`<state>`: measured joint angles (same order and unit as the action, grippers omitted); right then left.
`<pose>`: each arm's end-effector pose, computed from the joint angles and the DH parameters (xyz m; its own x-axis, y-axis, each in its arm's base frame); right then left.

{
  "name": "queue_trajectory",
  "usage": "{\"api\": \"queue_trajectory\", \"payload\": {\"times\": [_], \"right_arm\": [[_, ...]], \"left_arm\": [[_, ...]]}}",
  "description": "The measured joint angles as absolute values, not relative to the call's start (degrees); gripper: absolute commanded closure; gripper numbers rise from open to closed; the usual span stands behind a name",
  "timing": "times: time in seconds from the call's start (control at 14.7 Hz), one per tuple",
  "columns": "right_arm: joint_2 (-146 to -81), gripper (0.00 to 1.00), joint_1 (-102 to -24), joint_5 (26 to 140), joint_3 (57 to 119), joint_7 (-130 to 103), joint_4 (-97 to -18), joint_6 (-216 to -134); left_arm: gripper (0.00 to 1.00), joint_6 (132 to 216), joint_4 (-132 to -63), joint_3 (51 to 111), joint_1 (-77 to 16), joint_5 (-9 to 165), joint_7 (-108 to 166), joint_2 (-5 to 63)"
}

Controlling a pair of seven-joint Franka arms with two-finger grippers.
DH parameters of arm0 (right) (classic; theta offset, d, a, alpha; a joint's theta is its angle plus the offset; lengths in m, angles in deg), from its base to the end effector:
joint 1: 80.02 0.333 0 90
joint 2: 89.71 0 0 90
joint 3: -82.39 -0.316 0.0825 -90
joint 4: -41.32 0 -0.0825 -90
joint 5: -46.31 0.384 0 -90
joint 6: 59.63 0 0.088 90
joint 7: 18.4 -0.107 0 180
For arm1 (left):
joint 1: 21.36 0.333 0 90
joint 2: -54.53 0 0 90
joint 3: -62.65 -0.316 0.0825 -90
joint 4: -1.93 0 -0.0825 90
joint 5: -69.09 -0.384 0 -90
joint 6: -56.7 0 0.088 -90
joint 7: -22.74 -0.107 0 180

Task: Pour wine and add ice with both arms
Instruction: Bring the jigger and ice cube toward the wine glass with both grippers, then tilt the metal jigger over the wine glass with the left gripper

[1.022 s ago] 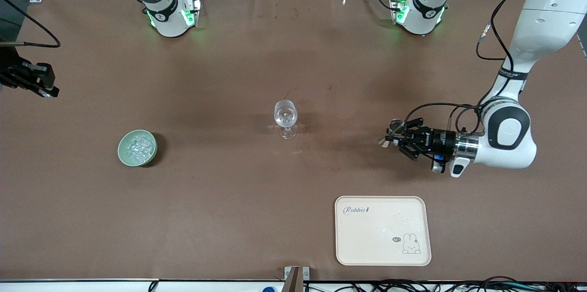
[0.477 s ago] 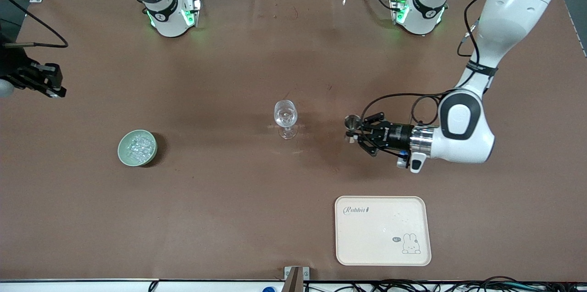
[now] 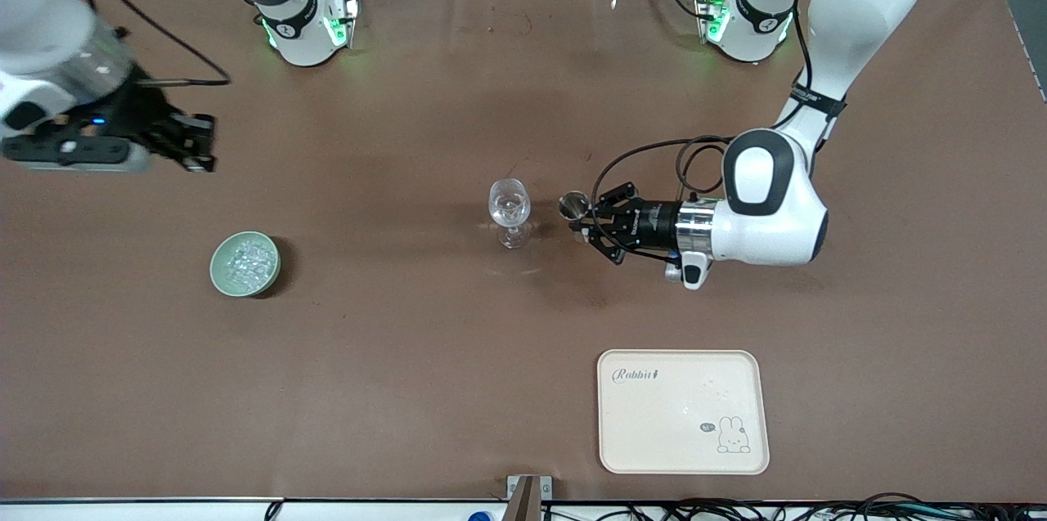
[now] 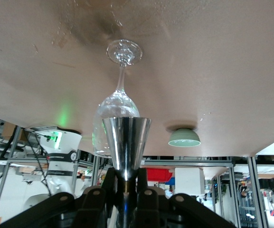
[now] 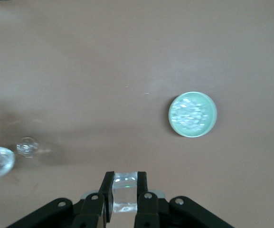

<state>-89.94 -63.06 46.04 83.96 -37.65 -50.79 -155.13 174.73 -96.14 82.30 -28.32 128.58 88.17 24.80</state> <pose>0.5444 0.1494 0.6134 0.9963 -0.0673 0.0536 -0.0666 -0.9977 -0.0136 0.5892 -0.3176 0.3215 0.1018 0.4948 -0.8630 0.9634 -0.2652 -0.0384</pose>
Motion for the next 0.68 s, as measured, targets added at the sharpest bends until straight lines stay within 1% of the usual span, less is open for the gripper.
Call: {"api": "queue_trajectory", "payload": {"times": [0.27, 0.41, 0.54, 0.68], "right_arm": [[-94.61, 0.96, -53.58, 46.09, 83.84, -51.43, -50.84, -161.14], [-97.48, 0.96, -49.51, 46.12, 83.83, -56.32, -50.83, -164.5], [-100.02, 0.97, -45.79, 46.12, 83.82, -62.37, -50.73, -167.46], [-101.47, 0.97, -43.52, 46.1, 83.82, -65.62, -50.42, -168.29]], "left_arm": [[0.99, 179.56, -96.38, 82.26, -31.95, 128.03, 91.54, 25.02], [0.99, 181.34, -96.4, 82.26, -33.66, 124.96, 94.43, 25.12], [0.99, 182.01, -96.4, 82.26, -34.92, 120.91, 98.09, 25.29], [0.99, 182.17, -96.41, 82.27, -35.38, 118.32, 100.46, 25.62]]}}
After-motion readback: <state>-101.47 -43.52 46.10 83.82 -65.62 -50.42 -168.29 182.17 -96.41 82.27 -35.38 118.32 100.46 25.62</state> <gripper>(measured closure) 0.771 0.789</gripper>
